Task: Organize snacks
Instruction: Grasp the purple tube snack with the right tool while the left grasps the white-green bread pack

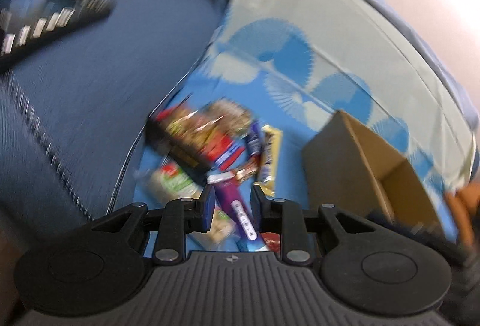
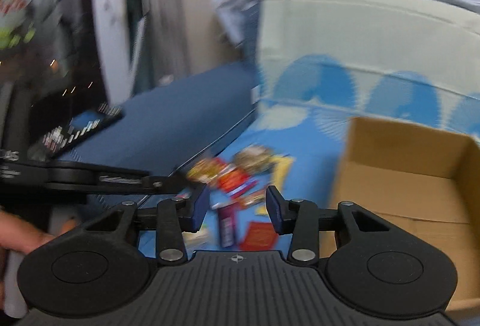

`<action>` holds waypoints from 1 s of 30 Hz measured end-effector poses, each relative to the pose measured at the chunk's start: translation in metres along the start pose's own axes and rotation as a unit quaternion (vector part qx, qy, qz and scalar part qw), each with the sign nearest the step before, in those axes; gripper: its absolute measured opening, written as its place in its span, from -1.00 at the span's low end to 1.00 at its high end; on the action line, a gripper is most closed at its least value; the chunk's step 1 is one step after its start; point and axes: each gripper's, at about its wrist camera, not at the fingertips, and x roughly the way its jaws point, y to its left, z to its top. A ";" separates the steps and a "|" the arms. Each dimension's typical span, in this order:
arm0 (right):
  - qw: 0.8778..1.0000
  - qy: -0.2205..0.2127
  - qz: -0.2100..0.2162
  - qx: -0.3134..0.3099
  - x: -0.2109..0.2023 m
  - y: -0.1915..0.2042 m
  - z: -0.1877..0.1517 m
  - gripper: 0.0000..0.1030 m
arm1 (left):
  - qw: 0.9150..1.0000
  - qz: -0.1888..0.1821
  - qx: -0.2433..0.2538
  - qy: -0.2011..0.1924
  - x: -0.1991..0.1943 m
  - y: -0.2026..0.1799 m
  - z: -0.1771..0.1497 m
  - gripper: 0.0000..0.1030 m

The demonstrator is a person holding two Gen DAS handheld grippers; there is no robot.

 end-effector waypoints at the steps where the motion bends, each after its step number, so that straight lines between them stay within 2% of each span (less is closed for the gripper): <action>1: 1.000 0.016 0.003 -0.006 0.009 0.007 -0.002 -0.16 | 1.000 0.002 -0.014 0.000 0.003 0.006 0.002 -0.45; 6: 0.995 0.101 -0.008 -0.007 0.056 0.024 -0.025 -0.16 | 0.998 0.035 -0.034 0.033 0.022 0.015 0.002 -0.39; 8: 0.993 0.113 -0.014 -0.023 0.067 0.024 -0.037 -0.12 | 0.997 0.055 -0.031 0.043 0.030 0.012 0.001 -0.12; 9: 0.992 0.118 -0.019 -0.027 0.069 0.024 -0.040 -0.12 | 0.996 0.061 -0.031 0.050 0.034 0.011 0.000 -0.06; 11: 0.990 0.136 -0.022 -0.024 0.080 0.018 -0.048 -0.11 | 0.994 0.083 -0.029 0.059 0.039 0.011 -0.003 0.29; 12: 0.989 0.145 -0.021 -0.022 0.084 0.017 -0.052 -0.11 | 0.993 0.095 -0.029 0.066 0.042 0.012 -0.004 0.34; 15: 0.986 0.162 -0.022 -0.036 0.091 0.015 -0.065 -0.11 | 0.991 0.103 -0.033 0.079 0.053 0.011 -0.006 0.38; 20: 0.985 0.165 -0.012 -0.036 0.094 0.012 -0.070 -0.12 | 0.990 0.112 -0.020 0.088 0.068 0.006 -0.008 0.53; 21: 0.985 0.167 -0.010 -0.035 0.095 0.011 -0.071 -0.14 | 0.989 0.115 -0.015 0.090 0.071 0.005 -0.008 0.54; 22: 0.985 0.167 -0.007 -0.033 0.095 0.011 -0.070 -0.24 | 0.989 0.119 -0.010 0.092 0.073 0.004 -0.009 0.54; 27: 0.986 0.160 -0.006 -0.038 0.092 0.012 -0.070 -0.26 | 0.986 0.136 0.021 0.091 0.084 -0.005 -0.010 0.55; 28: 0.987 0.157 -0.008 -0.037 0.090 0.012 -0.070 -0.29 | 0.985 0.140 0.028 0.093 0.085 -0.007 -0.011 0.53; 29: 0.987 0.156 -0.010 -0.035 0.088 0.012 -0.069 -0.64 | 0.984 0.145 0.036 0.095 0.085 -0.009 -0.011 0.42; 30: 0.987 0.155 -0.013 -0.032 0.086 0.012 -0.069 -0.65 | 0.983 0.149 0.043 0.098 0.086 -0.010 -0.011 0.32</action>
